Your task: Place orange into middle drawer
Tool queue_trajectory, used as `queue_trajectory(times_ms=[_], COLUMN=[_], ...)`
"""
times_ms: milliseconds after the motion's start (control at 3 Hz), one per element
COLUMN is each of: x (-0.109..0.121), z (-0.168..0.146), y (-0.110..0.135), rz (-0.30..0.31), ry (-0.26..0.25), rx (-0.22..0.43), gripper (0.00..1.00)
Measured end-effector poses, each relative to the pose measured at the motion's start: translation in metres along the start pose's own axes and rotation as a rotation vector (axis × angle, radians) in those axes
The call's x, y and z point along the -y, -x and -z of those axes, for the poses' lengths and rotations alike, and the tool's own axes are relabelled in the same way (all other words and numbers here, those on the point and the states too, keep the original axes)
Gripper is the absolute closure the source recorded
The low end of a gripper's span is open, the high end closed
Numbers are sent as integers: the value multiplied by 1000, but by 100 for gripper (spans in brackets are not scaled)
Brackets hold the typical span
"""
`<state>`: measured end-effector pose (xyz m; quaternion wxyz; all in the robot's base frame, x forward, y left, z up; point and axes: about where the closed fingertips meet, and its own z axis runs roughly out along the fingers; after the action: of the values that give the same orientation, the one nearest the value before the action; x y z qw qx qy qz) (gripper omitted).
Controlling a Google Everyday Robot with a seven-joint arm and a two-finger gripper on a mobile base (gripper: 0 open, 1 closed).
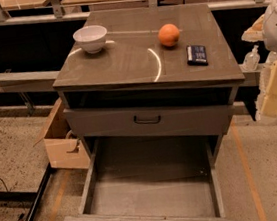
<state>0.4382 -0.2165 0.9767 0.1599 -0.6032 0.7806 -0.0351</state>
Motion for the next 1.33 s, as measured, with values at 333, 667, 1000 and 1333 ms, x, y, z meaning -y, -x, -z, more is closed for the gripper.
queue_trajectory(times_ms=[333, 667, 1000, 1333], x=[0, 5, 17, 39], z=[0, 1, -27, -51], y=[0, 1, -26, -44], rz=[0, -35, -207, -362], ry=[0, -25, -26, -64], rx=[0, 39, 158, 357], gripper=[0, 0, 0, 0])
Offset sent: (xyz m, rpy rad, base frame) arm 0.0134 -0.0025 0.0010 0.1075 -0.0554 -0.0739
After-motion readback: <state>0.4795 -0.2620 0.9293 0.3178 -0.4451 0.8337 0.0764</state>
